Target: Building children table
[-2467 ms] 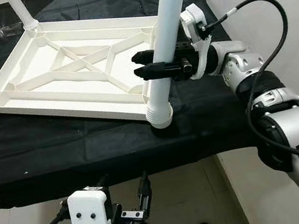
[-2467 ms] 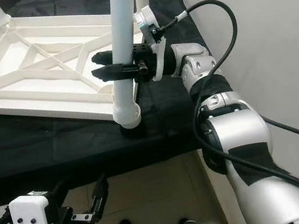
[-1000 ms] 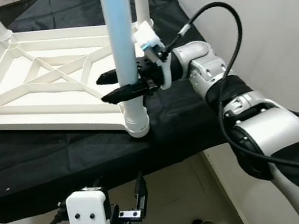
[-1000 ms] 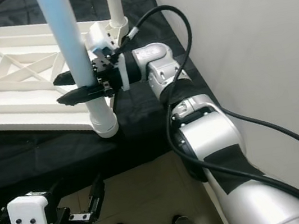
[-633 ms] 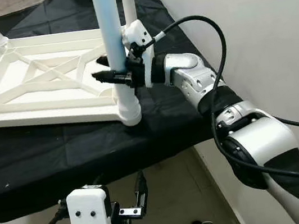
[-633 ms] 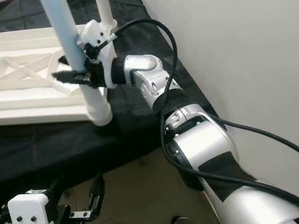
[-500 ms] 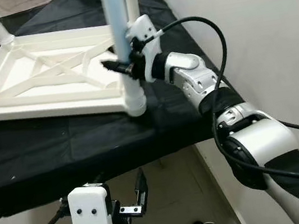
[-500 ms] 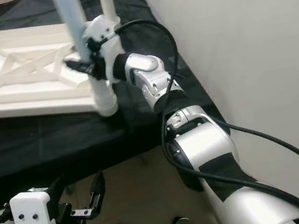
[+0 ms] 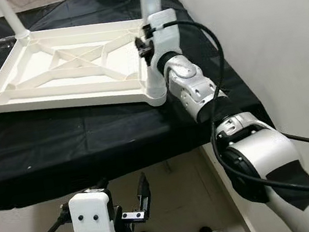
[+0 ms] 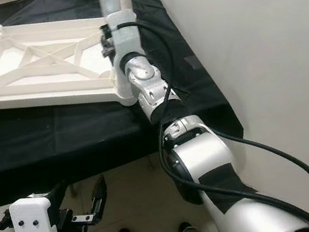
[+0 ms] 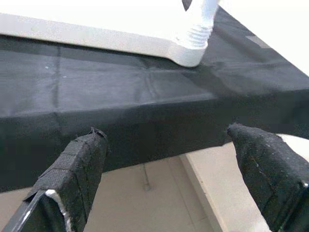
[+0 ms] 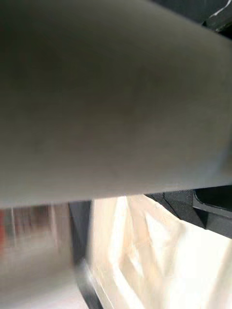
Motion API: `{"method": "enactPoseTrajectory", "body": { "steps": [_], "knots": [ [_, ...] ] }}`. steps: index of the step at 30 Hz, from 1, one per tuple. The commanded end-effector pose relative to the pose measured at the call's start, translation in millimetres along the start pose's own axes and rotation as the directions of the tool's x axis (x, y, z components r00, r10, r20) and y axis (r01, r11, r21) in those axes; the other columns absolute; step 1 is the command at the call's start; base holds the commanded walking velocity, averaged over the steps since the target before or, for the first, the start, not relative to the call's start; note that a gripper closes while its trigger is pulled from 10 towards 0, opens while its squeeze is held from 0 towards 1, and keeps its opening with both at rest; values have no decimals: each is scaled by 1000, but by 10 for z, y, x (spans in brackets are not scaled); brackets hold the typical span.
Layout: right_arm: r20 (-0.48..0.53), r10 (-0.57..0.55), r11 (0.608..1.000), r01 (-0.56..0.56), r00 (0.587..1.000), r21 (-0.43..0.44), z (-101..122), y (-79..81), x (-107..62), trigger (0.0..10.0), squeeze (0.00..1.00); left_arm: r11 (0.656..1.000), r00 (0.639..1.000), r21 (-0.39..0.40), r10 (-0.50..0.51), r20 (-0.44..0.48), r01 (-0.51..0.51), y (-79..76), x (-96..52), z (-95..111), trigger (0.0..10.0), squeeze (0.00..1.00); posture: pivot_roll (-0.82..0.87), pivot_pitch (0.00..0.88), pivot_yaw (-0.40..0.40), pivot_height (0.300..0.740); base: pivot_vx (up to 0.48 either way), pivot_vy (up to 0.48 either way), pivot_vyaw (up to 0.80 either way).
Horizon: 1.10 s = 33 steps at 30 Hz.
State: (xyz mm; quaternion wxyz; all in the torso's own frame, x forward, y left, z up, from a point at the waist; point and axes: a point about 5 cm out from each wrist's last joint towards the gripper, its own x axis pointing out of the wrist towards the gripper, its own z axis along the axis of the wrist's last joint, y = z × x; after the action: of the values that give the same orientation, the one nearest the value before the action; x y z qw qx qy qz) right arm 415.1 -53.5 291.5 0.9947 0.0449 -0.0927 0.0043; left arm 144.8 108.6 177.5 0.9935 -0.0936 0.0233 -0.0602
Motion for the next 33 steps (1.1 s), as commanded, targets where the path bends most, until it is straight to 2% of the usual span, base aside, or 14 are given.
{"method": "enactPoseTrajectory", "body": {
  "steps": [1,3,6,8,9,13,16,24,32,33],
  "knots": [
    [-249,-155,988,152,956,-29,-635,-142,-149,10000,0,1000,1000,6,20,-22,-20,27,1,-46,10000,0,85,317,-9,740,0,0,0],
    [-249,-155,988,152,956,-29,-635,-142,-149,10000,0,1000,1000,6,20,-22,-20,27,1,-46,10000,0,85,317,-9,740,0,0,0],
    [-186,-326,943,333,927,4,-580,76,-263,10000,0,1000,1000,11,24,-18,-24,40,4,-42,10000,0,92,314,-8,740,0,0,0],
    [-167,-368,928,373,915,1,-552,127,-292,10000,0,1000,1000,12,25,-17,-25,42,3,-41,10000,0,92,314,-8,740,0,0,0],
    [-100,-436,900,434,895,-41,-476,211,-338,10000,0,1000,1000,14,26,-17,-26,43,2,-41,10000,0,102,311,-7,740,0,0,0],
    [-68,-463,886,458,884,-75,-447,241,-356,10000,0,1000,999,14,27,-18,-27,46,3,-42,10000,0,108,312,-11,740,0,0,0],
    [15,-519,847,516,855,-128,-367,386,-430,10000,0,999,999,16,32,-17,-32,54,0,-41,10000,0,108,312,-11,740,0,0,0],
    [71,-557,825,561,827,-64,-168,462,-436,10000,0,999,999,13,36,-17,-36,45,12,-51,10000,0,108,303,-21,740,0,0,0],
    [71,-557,825,561,827,-64,-168,462,-436,10000,0,999,999,13,36,-17,-36,45,12,-51,10000,0,108,303,-21,740,0,0,0],
    [68,-566,821,569,821,-42,-125,460,-427,10000,0,999,999,14,37,-16,-37,48,19,-55,10000,0,107,298,-22,740,0,0,0]
  ]
}}
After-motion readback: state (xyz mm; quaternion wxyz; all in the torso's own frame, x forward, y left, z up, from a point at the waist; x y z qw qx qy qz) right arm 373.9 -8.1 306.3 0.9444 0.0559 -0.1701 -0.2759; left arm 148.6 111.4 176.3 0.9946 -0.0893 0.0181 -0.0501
